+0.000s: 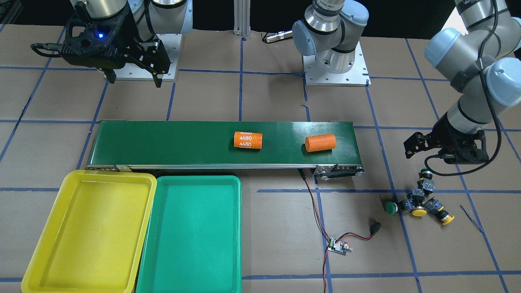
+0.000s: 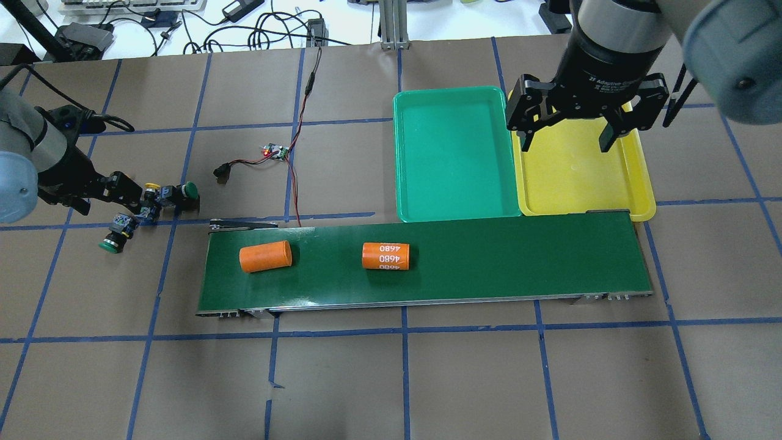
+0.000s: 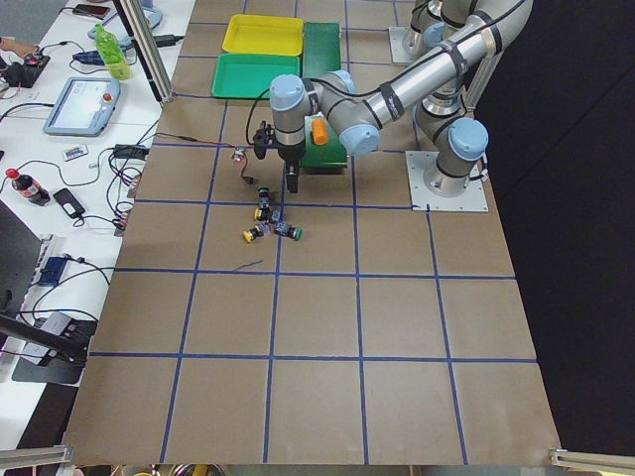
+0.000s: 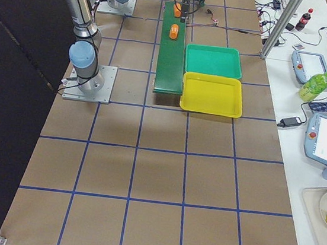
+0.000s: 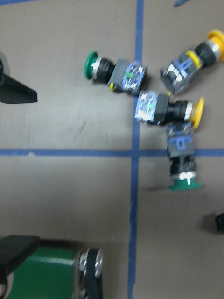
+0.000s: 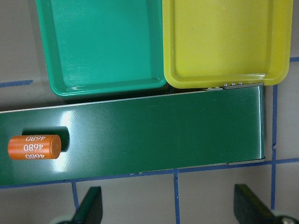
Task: Sort buttons by color to trays
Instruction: 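Move the left gripper to the switch pile and grasp a green-button switch, then place the green-button switch on the conveyor belt with the left gripper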
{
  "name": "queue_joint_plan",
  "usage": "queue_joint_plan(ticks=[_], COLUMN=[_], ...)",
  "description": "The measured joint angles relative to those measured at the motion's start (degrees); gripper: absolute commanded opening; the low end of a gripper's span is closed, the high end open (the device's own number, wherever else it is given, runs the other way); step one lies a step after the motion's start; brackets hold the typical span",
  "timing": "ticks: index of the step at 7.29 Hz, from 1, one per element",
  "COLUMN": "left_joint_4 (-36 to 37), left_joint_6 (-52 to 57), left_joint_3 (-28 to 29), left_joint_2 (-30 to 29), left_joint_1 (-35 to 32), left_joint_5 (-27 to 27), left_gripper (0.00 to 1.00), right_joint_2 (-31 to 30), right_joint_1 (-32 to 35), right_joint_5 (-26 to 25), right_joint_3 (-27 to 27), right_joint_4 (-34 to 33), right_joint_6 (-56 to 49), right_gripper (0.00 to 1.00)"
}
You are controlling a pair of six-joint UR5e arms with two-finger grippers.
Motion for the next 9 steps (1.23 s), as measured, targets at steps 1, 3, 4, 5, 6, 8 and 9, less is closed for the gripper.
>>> queue_joint_plan(ticks=[1, 3, 4, 5, 6, 8, 9], left_joint_4=[1.5, 5.2, 6.7, 8.4, 9.6, 10.5, 10.6], left_joint_6=[4.7, 12.8, 15.1, 17.2, 19.1, 21.1, 21.6], left_joint_3=[0.0, 0.4, 0.7, 0.9, 1.1, 0.9, 0.8], left_joint_2=[-2.2, -6.6, -8.4, -10.2, -11.8, -14.3, -15.1], left_joint_1=[2.5, 5.3, 5.8, 6.0, 6.1, 6.1, 6.1], left_joint_5=[-0.8, -2.3, -2.5, -2.6, -2.6, -3.1, -3.9], left_gripper=[1.00, 1.00, 1.00, 1.00, 0.93, 0.36, 0.02], right_joint_2=[0.0, 0.0, 0.0, 0.0, 0.0, 0.0, 0.0], right_joint_1=[0.0, 0.0, 0.0, 0.0, 0.0, 0.1, 0.1], right_joint_5=[0.0, 0.0, 0.0, 0.0, 0.0, 0.0, 0.0], right_joint_3=[0.0, 0.0, 0.0, 0.0, 0.0, 0.1, 0.1], right_joint_4=[0.0, 0.0, 0.0, 0.0, 0.0, 0.0, 0.0], right_joint_6=[0.0, 0.0, 0.0, 0.0, 0.0, 0.0, 0.0], right_gripper=[1.00, 1.00, 1.00, 1.00, 1.00, 1.00, 1.00])
